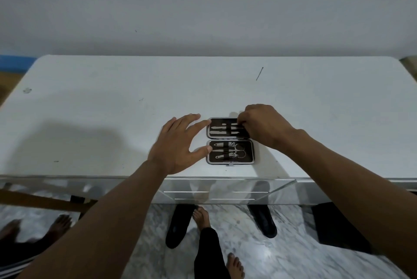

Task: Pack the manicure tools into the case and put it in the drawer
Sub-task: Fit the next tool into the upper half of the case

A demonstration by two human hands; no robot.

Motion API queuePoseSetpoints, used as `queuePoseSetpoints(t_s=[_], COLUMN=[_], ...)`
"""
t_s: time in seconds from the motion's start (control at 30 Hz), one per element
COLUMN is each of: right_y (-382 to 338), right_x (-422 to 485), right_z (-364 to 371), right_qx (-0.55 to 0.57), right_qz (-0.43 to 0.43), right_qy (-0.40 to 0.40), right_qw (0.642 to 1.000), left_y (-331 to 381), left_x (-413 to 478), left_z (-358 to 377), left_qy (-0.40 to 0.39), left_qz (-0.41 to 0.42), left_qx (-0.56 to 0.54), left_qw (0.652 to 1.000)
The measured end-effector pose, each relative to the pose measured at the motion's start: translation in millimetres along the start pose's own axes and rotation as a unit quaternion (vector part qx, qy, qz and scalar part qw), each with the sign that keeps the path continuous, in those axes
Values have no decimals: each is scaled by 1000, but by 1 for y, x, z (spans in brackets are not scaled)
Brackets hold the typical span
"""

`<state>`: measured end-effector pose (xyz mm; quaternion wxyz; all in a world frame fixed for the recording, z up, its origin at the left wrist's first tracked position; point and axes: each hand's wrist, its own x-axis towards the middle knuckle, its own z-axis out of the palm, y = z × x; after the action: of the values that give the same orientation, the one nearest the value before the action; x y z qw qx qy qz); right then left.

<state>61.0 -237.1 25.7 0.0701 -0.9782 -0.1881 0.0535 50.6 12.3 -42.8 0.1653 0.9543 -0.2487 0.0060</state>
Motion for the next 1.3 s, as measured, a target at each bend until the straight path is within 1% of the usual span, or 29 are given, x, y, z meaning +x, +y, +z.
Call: queuePoseSetpoints(t_s=[0.23, 0.53, 0.77, 1.03, 1.3], right_y=[13, 1, -7, -3, -5], right_x=[-8, 3, 12, 15, 15], right_z=[-6, -1, 6, 8, 12], right_qx=[-21, -15, 10, 60, 78], right_qz=[20, 4, 2, 47, 55], right_qy=[7, 7, 11, 21, 20], right_qw=[1000, 1000, 1000, 997, 995], left_y=[0, 0, 0, -1, -1], left_x=[0, 0, 0, 1, 0], left_z=[0, 1, 0, 0, 1], left_qy=[3, 3, 0, 1, 0], left_qz=[4, 4, 1, 0, 0], left_qx=[-1, 2, -1, -1, -4], left_qw=[1000, 1000, 1000, 1000, 1000])
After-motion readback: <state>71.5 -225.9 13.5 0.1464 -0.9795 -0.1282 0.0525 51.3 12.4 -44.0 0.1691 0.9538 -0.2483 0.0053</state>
